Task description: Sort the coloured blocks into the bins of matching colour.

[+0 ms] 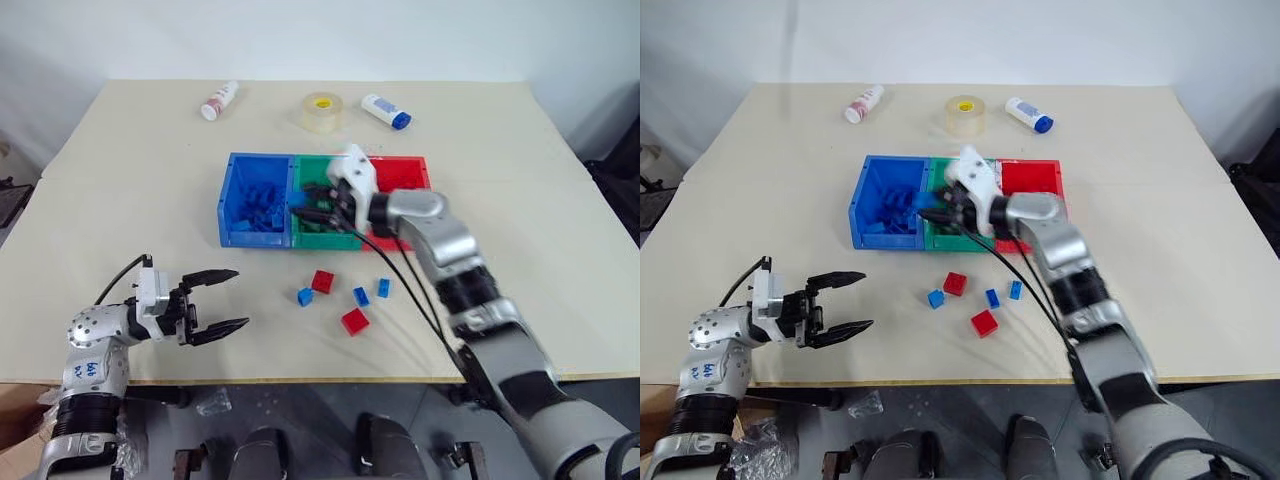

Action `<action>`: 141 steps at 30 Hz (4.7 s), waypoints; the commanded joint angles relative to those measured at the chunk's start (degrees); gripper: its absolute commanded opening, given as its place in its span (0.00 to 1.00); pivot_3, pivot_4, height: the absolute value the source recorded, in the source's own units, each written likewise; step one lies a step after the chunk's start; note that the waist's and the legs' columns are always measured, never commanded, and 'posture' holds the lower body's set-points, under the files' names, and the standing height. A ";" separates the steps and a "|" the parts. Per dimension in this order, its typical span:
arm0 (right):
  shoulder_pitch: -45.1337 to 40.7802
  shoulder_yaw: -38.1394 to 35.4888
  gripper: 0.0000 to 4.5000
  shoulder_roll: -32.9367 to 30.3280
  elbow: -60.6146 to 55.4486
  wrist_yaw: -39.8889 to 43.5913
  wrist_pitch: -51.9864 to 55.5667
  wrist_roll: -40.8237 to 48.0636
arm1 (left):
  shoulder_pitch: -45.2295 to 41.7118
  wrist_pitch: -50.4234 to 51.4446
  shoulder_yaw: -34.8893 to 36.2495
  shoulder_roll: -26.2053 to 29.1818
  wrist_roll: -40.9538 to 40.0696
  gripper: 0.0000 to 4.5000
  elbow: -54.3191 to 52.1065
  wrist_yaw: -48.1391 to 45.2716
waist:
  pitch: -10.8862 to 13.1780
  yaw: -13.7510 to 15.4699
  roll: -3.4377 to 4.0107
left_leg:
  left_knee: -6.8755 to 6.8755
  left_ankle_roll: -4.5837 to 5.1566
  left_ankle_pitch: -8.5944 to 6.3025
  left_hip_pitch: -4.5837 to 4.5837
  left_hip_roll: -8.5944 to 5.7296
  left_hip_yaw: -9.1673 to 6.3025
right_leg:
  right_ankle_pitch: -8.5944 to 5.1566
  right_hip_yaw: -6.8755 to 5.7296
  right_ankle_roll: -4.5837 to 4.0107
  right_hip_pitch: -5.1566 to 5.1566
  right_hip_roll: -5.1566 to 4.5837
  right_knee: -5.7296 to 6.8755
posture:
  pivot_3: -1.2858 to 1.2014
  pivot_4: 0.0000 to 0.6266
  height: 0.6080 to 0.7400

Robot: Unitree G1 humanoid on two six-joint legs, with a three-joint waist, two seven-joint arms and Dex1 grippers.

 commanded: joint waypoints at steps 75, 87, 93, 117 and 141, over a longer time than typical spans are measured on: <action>18.35 -1.17 0.32 -16.14 -29.00 10.85 13.19 5.86 | 2.23 -0.72 0.93 -1.13 -1.62 1.00 -3.44 0.61 | -0.01 -0.08 -0.05 | 0.07 0.01 -0.03 0.07 0.05 0.00 | -0.02 0.00 -0.04 0.04 0.00 0.04 | 0.52 0.24 1.00; -7.35 -6.26 0.63 7.48 14.34 -5.57 -15.90 0.14 | 1.04 -1.38 0.75 -1.66 -1.04 1.00 -2.95 1.49 | 0.00 -0.75 -0.05 | -0.02 -0.02 -0.02 0.04 0.02 0.00 | -0.03 -0.03 -0.04 0.03 0.00 0.01 | 0.52 0.24 1.00; 0.78 -4.75 0.86 2.94 7.37 1.71 -15.38 -0.32 | 0.59 -1.77 1.00 -1.40 -1.04 1.00 -1.89 1.59 | -0.01 -0.54 -0.06 | -0.03 -0.02 -0.02 0.03 0.01 0.00 | -0.03 -0.03 -0.04 0.04 0.00 -0.03 | 0.52 0.24 1.00; 50.83 -19.20 0.86 -44.04 -41.74 22.81 12.17 13.01 | -4.30 -3.49 0.25 -0.90 -0.57 1.00 6.45 -3.11 | 0.00 0.78 -0.07 | 0.02 0.04 -0.07 0.07 0.02 0.01 | -0.01 -0.02 -0.02 0.10 -0.01 -0.16 | 0.52 0.24 1.00; 29.91 11.67 0.86 -27.07 -36.44 24.30 7.02 1.09 | 1.08 -1.55 -0.32 -1.74 -1.40 1.00 -2.25 -1.20 | -0.01 0.85 -0.08 | 0.09 0.05 -0.07 0.03 0.02 -0.02 | -0.01 -0.05 -0.02 0.09 -0.02 -0.11 | 0.52 0.24 1.00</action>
